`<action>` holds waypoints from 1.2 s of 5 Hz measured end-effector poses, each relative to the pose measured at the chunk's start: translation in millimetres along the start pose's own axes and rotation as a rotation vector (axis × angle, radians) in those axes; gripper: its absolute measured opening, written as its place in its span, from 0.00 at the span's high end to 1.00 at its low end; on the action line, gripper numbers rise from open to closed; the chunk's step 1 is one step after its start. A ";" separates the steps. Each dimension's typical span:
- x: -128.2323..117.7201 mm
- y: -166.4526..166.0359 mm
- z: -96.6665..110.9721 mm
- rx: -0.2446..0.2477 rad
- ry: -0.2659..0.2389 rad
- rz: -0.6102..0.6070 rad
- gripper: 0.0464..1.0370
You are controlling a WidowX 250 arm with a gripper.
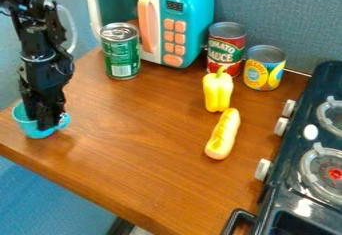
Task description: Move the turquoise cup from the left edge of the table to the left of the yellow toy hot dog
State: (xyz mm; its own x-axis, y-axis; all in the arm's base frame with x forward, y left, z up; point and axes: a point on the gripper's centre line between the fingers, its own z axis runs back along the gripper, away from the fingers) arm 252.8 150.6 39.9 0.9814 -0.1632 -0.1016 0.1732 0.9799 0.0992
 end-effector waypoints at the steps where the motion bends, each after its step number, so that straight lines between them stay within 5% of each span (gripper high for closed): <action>1: 1.9 -0.2 1.9 -0.007 -0.006 0.008 0.86; 2: 0.7 -0.2 2.5 -0.010 0.004 0.008 0.96; 3: 8.1 -7.2 17.1 -0.088 -0.012 0.001 0.96; 4: 21.4 -27.7 70.0 -0.100 -0.110 -0.062 0.96; 5: 32.4 -54.0 89.5 -0.105 -0.152 -0.135 0.96; 6: 43.4 -99.1 79.6 -0.111 -0.153 -0.263 0.96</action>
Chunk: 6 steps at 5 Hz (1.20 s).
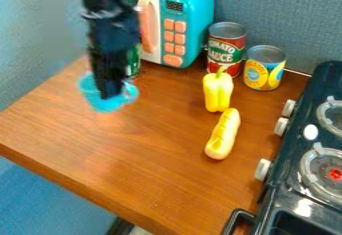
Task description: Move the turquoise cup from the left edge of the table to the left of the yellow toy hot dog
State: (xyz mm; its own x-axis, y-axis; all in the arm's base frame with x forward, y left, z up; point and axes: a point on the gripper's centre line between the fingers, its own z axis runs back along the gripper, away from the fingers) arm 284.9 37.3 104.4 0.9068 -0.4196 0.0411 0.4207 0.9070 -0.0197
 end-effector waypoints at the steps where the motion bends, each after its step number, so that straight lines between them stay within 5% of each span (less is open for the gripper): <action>1: 11.2 -38.4 -17.2 -0.010 0.004 -0.136 0.96; 3: 30.6 -82.2 -55.3 -0.057 -0.001 -0.303 0.96; 6: 41.2 -98.5 -64.3 -0.052 0.079 -0.339 0.93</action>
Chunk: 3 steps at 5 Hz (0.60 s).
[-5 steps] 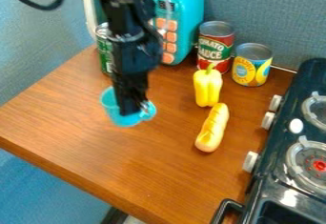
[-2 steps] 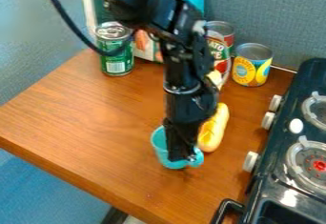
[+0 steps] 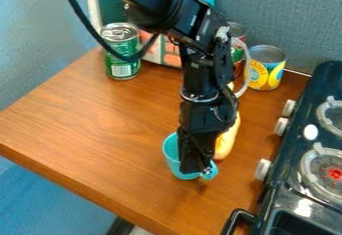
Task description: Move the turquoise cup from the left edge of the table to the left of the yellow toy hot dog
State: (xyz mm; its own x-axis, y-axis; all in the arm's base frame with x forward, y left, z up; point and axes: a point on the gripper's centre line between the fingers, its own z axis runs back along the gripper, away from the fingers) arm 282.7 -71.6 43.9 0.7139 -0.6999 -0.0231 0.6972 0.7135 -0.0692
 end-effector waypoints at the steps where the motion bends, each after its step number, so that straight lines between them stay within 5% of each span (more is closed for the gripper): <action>1: -6.1 0.8 0.5 0.000 0.027 0.025 0.74; 3: -24.0 17.8 31.9 -0.007 -0.009 0.096 0.15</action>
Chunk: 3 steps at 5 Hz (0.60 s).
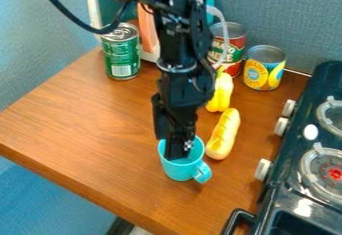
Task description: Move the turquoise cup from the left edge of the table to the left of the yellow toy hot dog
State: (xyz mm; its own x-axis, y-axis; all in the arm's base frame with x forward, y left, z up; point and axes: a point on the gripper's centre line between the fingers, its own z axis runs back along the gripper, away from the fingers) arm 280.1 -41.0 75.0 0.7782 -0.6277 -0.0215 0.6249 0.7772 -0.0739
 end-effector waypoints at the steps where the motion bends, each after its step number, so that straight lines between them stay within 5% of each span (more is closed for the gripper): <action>1: -7.0 36.6 24.1 -0.012 -0.059 0.093 0.03; 3: -45.0 133.6 59.1 0.035 -0.149 0.501 0.03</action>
State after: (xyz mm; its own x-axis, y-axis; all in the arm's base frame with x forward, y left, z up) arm 332.3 93.8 125.1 0.9811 -0.1675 0.0964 0.1735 0.9832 -0.0573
